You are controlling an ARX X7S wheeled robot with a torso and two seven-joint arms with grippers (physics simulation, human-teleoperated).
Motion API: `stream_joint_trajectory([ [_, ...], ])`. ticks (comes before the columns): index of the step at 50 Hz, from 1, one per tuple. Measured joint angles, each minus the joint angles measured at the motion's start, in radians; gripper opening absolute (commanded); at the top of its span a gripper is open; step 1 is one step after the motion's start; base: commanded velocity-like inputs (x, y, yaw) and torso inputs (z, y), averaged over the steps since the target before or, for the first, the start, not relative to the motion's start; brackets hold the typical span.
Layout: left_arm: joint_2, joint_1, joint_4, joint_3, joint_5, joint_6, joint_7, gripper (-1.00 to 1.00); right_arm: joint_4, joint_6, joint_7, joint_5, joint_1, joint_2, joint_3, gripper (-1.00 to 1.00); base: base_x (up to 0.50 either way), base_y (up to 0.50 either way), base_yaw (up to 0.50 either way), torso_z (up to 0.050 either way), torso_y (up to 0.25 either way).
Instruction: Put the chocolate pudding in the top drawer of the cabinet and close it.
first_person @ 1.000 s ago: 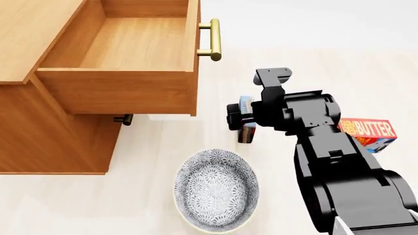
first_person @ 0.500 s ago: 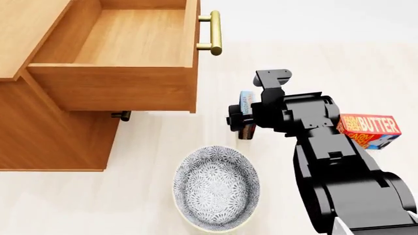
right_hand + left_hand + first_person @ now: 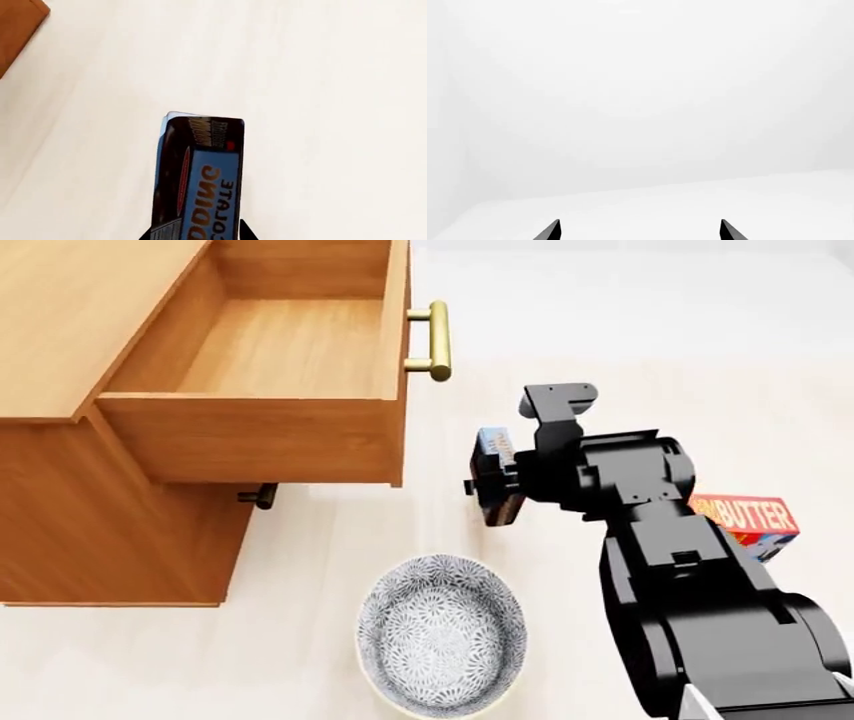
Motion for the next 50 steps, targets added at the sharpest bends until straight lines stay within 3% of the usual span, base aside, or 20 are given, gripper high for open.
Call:
stream_joint_trajectory([
  [17,0.002,0.0,-0.003,-0.01,-0.009,-0.005,-0.008,1.0,0.0,0.006,0.009,0.003,0.03,0.007,0.001,-1.0,0.0,0.0,0.0,0.0,0.25],
  [33,0.003,0.002,-0.003,-0.019,-0.015,-0.003,-0.017,1.0,-0.002,0.025,0.039,0.001,0.176,0.018,0.006,-1.0,0.0,0.0,0.0,0.0,0.25],
  [50,0.002,0.003,0.0,-0.015,-0.012,0.003,-0.017,1.0,0.0,0.009,0.072,0.004,0.335,0.004,0.003,-1.0,0.0,0.0,0.0,0.0,0.0],
])
